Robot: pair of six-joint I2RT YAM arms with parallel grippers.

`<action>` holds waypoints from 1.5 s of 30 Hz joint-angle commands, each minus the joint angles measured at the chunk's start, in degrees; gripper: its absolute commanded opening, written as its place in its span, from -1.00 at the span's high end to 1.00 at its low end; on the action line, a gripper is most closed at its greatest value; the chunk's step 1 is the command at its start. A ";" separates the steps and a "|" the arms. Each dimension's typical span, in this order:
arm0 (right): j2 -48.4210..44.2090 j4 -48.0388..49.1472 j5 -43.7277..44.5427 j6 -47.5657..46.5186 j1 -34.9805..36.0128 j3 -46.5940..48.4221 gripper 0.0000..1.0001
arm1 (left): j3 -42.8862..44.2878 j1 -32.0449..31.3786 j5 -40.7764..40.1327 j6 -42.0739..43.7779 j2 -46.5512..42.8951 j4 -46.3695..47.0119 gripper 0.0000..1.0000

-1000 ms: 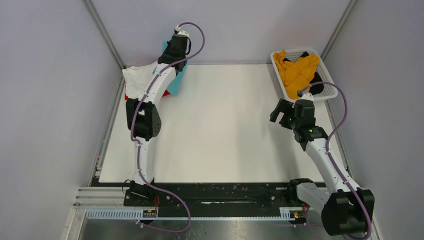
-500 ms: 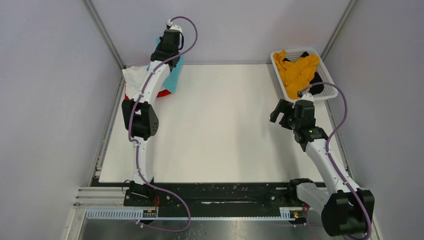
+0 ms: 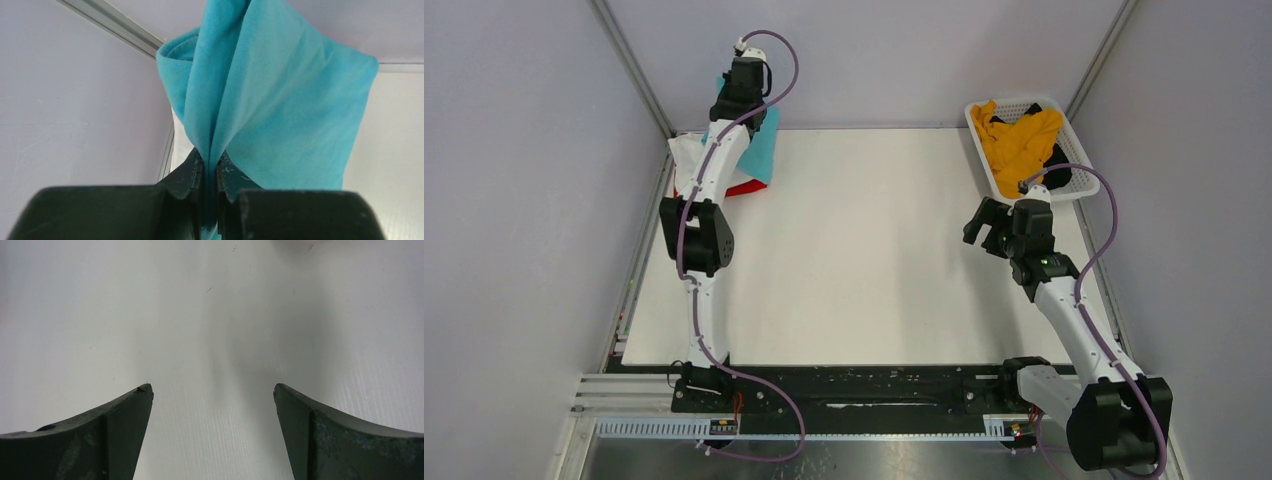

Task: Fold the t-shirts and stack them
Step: Put the neatly folded tshirt into the corner of the board with the left arm

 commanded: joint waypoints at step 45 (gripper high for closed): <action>5.26 0.29 1.59 -0.42 -0.27 2.00 -0.99 | 2.06 13.83 -0.35 -4.00 12.76 12.51 -0.67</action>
